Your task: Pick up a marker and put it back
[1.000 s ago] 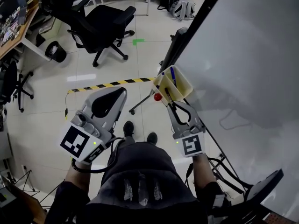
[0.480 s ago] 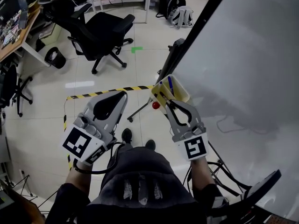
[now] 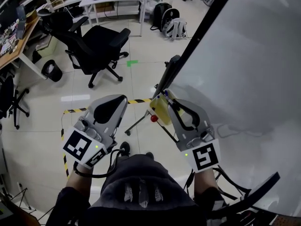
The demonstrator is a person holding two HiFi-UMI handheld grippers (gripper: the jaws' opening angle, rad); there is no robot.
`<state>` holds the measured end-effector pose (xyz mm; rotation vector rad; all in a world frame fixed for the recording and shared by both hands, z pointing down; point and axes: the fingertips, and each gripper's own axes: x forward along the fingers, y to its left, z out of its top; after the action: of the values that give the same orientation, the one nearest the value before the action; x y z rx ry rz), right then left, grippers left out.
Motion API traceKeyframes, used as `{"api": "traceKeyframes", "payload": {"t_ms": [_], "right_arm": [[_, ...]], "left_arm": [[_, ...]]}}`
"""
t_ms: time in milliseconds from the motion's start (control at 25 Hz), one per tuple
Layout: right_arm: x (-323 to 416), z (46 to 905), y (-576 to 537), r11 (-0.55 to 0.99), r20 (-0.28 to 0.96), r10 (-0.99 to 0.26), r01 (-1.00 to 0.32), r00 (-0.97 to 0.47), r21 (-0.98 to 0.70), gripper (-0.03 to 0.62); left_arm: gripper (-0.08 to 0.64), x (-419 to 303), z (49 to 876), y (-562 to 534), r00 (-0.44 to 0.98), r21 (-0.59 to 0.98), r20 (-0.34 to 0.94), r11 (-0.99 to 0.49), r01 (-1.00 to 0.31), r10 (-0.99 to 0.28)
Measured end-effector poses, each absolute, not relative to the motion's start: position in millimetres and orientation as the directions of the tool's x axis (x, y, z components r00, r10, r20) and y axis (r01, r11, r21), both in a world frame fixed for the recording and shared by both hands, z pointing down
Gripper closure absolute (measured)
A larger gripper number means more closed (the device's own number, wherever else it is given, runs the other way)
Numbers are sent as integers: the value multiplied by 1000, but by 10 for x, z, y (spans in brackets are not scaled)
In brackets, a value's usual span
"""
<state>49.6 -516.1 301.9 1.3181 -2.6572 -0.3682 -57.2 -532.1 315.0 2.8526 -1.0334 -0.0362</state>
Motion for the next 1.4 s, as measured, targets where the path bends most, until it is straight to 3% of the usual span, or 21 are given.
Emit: {"api": "traceKeyframes", "payload": {"t_ms": [600, 1400], "right_arm": [[510, 2022, -4964, 570, -127, -764, -754, -632, 326, 552], [362, 2181, -4880, 619, -80, -734, -713, -674, 330, 552]], "left_arm": [[554, -434, 2585, -5409, 801, 15, -87, -804, -594, -593], [554, -530, 2509, -5256, 788, 9, -51, -789, -614, -614]]}}
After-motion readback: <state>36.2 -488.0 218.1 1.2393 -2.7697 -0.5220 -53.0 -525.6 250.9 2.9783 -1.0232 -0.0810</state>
